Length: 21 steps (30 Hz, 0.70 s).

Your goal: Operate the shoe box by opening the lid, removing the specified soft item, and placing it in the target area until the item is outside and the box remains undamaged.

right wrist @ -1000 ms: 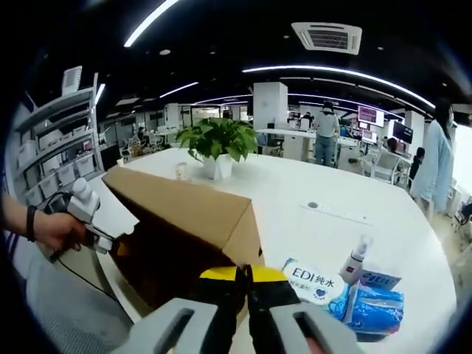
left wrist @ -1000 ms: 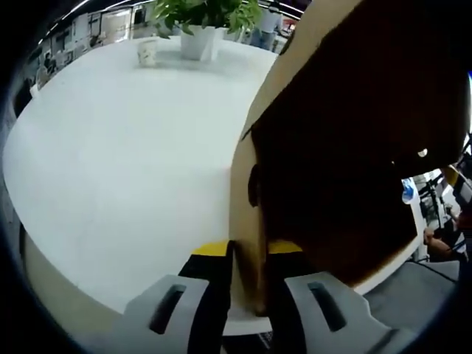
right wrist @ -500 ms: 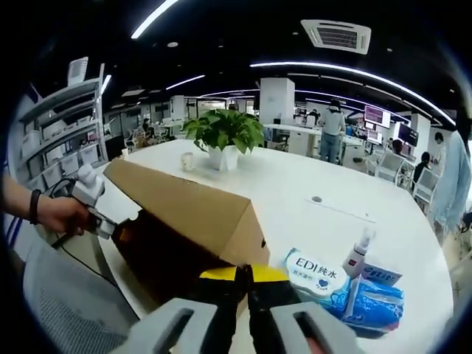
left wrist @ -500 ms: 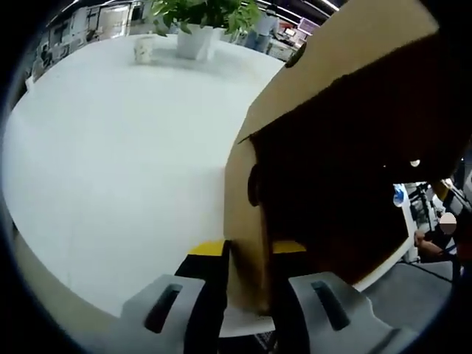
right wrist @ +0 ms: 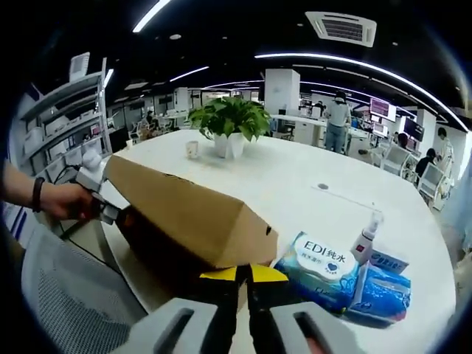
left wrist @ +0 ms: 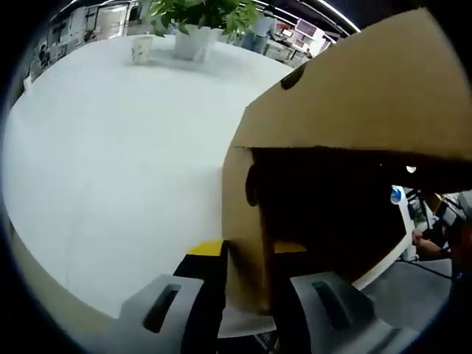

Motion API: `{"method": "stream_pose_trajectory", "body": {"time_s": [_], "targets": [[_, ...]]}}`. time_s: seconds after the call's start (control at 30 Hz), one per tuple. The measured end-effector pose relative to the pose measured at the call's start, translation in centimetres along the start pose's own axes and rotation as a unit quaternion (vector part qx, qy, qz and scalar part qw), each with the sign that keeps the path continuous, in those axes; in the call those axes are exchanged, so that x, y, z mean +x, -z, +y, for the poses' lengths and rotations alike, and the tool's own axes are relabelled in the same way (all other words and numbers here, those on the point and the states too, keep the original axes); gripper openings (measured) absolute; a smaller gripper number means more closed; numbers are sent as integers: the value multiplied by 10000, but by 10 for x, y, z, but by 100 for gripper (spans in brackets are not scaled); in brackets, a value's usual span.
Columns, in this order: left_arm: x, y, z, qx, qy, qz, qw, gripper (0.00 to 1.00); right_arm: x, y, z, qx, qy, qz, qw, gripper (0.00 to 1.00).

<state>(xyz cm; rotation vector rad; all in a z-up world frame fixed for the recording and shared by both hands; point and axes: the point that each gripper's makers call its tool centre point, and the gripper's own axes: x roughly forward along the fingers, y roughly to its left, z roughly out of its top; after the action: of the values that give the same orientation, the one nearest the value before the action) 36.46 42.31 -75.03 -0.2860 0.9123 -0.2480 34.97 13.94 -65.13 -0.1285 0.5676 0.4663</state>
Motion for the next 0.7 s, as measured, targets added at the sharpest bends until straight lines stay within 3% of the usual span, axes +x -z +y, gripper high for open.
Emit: {"method": "stream_pose_trajectory", "body": {"time_s": [0.7], "targets": [[-9, -5, -1, 109, 80, -149, 9998, 21, 6, 24, 7, 19, -169, 372, 9992, 2]]}}
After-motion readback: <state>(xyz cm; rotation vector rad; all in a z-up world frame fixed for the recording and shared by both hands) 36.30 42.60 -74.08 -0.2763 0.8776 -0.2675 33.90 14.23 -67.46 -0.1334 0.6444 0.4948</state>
